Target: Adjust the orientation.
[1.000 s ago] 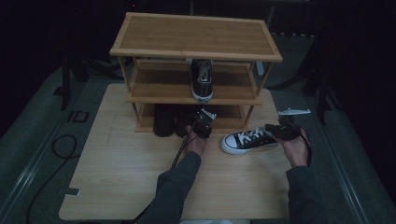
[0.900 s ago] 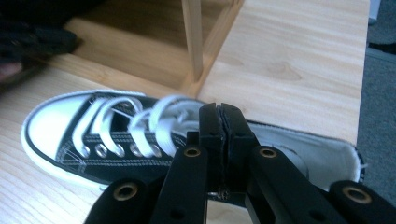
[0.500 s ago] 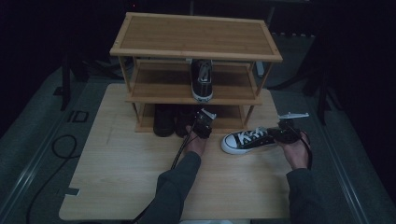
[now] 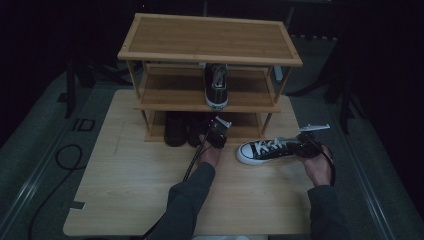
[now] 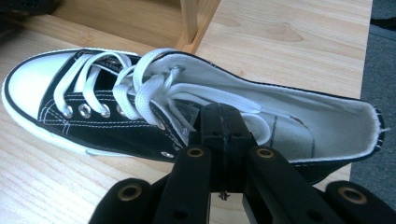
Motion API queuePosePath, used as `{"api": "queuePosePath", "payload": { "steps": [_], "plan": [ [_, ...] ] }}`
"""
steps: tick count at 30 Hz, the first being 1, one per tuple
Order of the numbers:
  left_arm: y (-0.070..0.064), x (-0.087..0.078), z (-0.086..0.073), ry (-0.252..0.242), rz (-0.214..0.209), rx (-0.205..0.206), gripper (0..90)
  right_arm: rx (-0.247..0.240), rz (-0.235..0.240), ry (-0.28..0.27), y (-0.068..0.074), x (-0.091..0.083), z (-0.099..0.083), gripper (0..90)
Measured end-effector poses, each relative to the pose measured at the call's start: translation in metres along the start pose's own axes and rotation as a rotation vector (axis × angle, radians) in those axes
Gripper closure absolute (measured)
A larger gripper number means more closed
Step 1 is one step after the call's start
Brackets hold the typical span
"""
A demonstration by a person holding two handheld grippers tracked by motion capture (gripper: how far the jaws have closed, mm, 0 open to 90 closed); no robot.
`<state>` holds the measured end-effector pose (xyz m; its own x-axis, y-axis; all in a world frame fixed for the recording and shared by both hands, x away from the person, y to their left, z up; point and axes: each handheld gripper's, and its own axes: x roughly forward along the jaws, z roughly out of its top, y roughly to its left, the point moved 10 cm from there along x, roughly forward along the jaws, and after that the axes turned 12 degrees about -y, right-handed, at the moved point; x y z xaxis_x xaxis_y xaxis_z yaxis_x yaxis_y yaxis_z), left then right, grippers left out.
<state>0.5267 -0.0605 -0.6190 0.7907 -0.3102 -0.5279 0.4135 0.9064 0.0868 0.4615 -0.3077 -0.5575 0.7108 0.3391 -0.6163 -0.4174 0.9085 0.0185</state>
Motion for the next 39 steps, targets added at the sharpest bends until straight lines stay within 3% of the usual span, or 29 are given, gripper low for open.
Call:
{"api": "queuePosePath", "payload": {
  "steps": [6,15,19,31,39],
  "plan": [
    [0.0,0.0,0.0,0.0,0.0,0.0,90.0,-0.009,0.01,0.007,0.003,-0.005,-0.002,90.0],
    [0.0,0.0,0.0,0.001,0.001,0.0,90.0,-0.017,0.061,0.023,0.011,-0.012,-0.007,90.0],
    [0.0,0.0,0.0,0.001,0.001,0.002,90.0,-0.015,0.104,0.03,0.019,-0.014,-0.014,90.0],
    [0.0,0.0,0.0,0.0,0.002,0.0,90.0,-0.053,0.136,0.028,0.038,-0.028,-0.019,90.0],
    [0.0,0.0,0.0,-0.002,0.002,-0.002,90.0,-0.068,0.185,0.022,0.054,-0.036,-0.023,90.0]
  ]
}}
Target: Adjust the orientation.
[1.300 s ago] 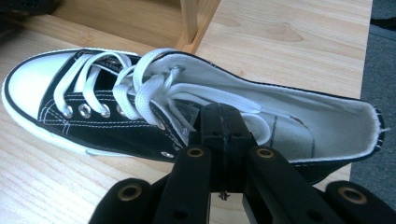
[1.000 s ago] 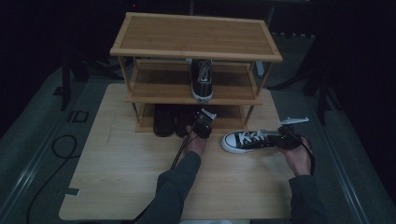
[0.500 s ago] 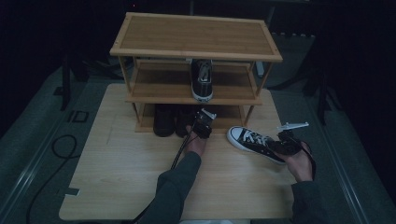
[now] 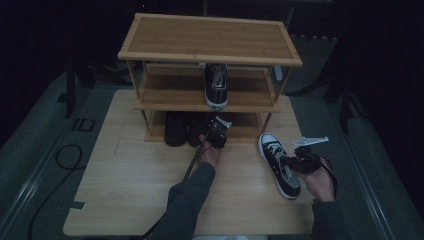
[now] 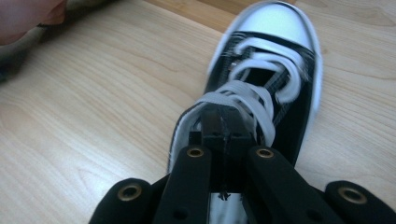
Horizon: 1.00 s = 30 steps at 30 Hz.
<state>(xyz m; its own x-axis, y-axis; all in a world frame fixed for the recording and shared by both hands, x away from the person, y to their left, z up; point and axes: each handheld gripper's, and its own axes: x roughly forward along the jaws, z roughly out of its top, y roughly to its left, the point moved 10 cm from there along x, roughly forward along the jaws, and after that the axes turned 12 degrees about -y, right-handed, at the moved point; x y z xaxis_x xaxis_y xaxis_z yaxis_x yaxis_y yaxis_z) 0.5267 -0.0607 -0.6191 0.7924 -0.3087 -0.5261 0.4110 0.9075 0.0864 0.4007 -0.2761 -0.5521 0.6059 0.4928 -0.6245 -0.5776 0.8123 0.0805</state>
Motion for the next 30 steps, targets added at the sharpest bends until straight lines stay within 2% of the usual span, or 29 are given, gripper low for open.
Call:
{"api": "queuePosePath", "payload": {
  "steps": [8,13,21,25,30],
  "plan": [
    [0.0,0.0,0.0,0.001,0.0,0.0,90.0,0.006,-0.008,-0.015,0.002,-0.004,-0.005,90.0],
    [0.0,0.0,0.0,0.001,-0.001,0.001,90.0,0.002,-0.031,-0.029,0.004,-0.008,-0.006,87.5],
    [0.0,0.0,0.0,0.001,-0.001,0.001,90.0,0.011,-0.05,-0.092,0.007,-0.023,-0.001,86.0],
    [0.0,0.0,0.0,0.001,0.0,-0.002,90.0,0.019,-0.071,-0.127,0.006,-0.028,0.005,85.9],
    [0.0,0.0,0.0,0.001,-0.002,-0.001,90.0,0.028,-0.122,-0.146,-0.002,-0.03,0.006,83.9]
  ]
}}
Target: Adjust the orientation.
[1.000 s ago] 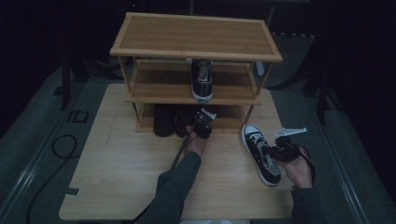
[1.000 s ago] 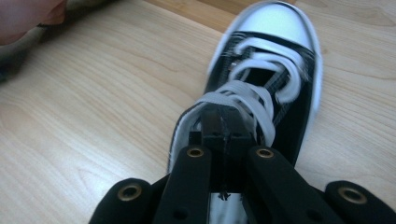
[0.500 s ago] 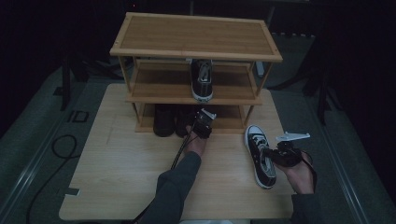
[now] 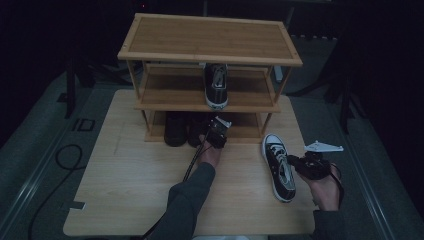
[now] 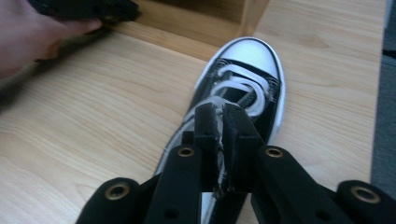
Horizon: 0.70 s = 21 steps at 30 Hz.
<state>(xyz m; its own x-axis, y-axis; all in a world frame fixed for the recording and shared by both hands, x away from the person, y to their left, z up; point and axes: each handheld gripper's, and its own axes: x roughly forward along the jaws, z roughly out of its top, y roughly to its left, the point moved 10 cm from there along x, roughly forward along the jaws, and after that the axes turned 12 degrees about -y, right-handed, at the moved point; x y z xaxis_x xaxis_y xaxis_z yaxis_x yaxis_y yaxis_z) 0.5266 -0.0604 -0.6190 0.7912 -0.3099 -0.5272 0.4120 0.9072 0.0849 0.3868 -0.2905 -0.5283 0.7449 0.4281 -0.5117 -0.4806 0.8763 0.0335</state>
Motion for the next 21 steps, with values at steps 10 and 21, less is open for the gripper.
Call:
{"api": "queuePosePath", "payload": {
  "steps": [10,21],
  "plan": [
    [0.0,0.0,0.0,0.001,0.0,0.004,90.0,0.006,-0.027,0.016,-0.003,0.001,-0.008,81.2],
    [0.0,0.0,0.0,0.001,0.001,0.007,90.0,-0.013,-0.095,0.117,-0.008,0.011,-0.032,80.0]
  ]
}}
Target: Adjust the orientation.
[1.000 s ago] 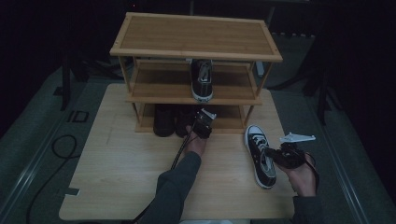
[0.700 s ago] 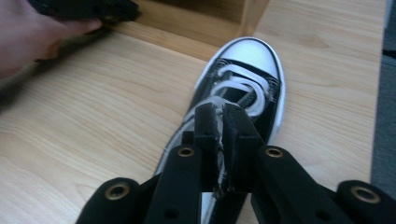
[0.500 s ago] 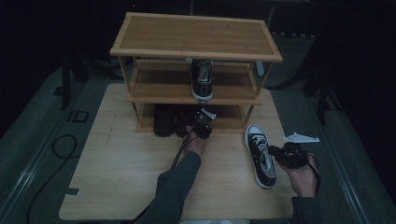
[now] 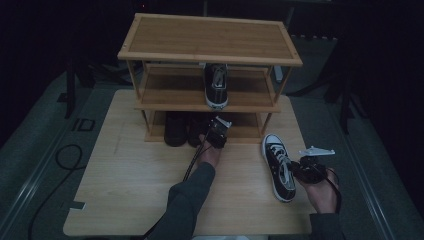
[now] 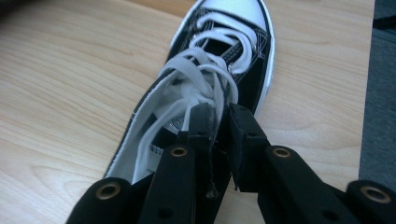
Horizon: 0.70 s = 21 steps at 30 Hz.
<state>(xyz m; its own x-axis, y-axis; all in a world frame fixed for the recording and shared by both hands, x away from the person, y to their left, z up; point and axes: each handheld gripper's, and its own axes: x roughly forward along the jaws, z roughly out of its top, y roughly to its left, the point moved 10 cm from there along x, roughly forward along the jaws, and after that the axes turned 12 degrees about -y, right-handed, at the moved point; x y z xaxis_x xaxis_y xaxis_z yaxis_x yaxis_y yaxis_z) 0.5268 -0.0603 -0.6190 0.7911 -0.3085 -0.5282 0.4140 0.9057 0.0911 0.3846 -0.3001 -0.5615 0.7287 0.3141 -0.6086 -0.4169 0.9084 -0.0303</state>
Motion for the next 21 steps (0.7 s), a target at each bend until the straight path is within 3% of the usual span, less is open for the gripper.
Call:
{"api": "queuePosePath", "payload": {
  "steps": [9,12,16,21],
  "plan": [
    [0.0,0.0,0.0,0.0,-0.001,-0.002,90.0,-0.003,-0.047,0.05,0.0,0.02,-0.009,79.0],
    [0.0,0.0,0.0,-0.001,-0.002,-0.002,90.0,0.009,-0.043,0.032,0.0,0.019,-0.006,87.5],
    [0.0,0.0,0.0,-0.001,-0.002,-0.002,90.0,0.033,-0.04,0.005,-0.001,0.016,-0.005,88.1],
    [0.0,0.0,0.0,-0.001,-0.001,-0.002,90.0,0.069,0.008,-0.021,0.003,0.014,-0.004,88.1]
  ]
}}
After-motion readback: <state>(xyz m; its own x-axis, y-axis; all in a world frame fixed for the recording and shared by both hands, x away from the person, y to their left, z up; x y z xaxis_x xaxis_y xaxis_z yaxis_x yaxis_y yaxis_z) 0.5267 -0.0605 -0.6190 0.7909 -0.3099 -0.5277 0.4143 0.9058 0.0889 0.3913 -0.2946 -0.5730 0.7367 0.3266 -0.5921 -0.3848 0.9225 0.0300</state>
